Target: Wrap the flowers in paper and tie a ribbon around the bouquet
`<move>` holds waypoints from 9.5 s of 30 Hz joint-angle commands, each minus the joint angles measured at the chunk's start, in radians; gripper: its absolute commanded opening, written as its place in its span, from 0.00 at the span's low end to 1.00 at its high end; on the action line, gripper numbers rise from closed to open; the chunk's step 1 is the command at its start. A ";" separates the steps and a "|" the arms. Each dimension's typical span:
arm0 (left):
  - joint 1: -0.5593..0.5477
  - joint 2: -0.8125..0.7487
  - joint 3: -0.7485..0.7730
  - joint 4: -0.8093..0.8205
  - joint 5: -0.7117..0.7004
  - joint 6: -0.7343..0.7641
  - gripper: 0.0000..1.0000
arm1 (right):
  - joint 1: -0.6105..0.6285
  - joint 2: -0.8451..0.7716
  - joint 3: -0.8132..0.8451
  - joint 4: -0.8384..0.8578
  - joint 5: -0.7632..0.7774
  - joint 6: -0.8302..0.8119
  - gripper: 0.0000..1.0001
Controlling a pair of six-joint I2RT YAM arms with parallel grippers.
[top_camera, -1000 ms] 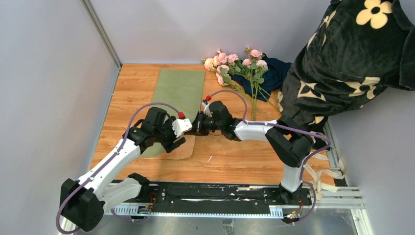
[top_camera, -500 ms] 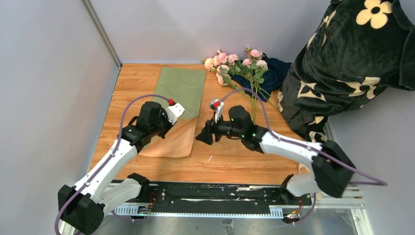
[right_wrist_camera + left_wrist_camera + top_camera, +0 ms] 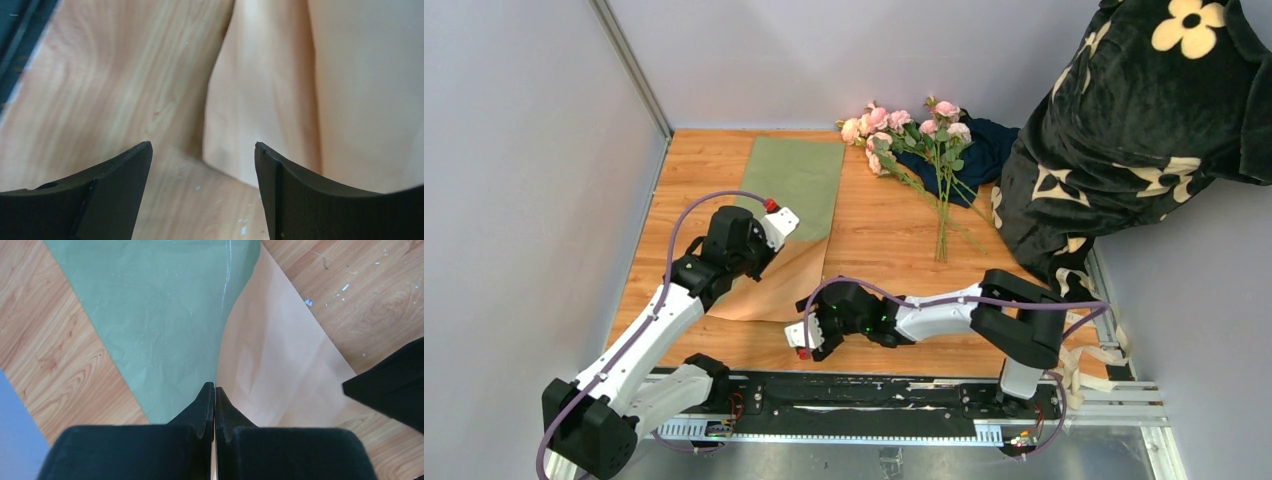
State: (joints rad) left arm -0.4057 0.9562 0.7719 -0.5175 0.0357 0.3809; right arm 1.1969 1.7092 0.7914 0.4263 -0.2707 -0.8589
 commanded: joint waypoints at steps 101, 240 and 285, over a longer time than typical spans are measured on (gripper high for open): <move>0.528 0.344 0.283 -0.054 -0.166 0.074 1.00 | -1.035 0.455 0.875 -0.856 0.471 1.034 0.13; 0.321 0.050 0.517 -0.206 0.748 -0.299 0.00 | -0.192 -0.066 0.705 0.093 0.126 1.400 0.00; 0.237 0.616 0.389 -0.180 0.081 -0.647 0.88 | -1.048 0.485 0.934 -1.006 0.364 0.909 0.47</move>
State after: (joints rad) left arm -0.1669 1.6196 1.1484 -0.5945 0.0860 -0.3798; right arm 0.1738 2.1326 1.6920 -0.4889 0.1230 0.0563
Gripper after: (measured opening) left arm 0.880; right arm 0.510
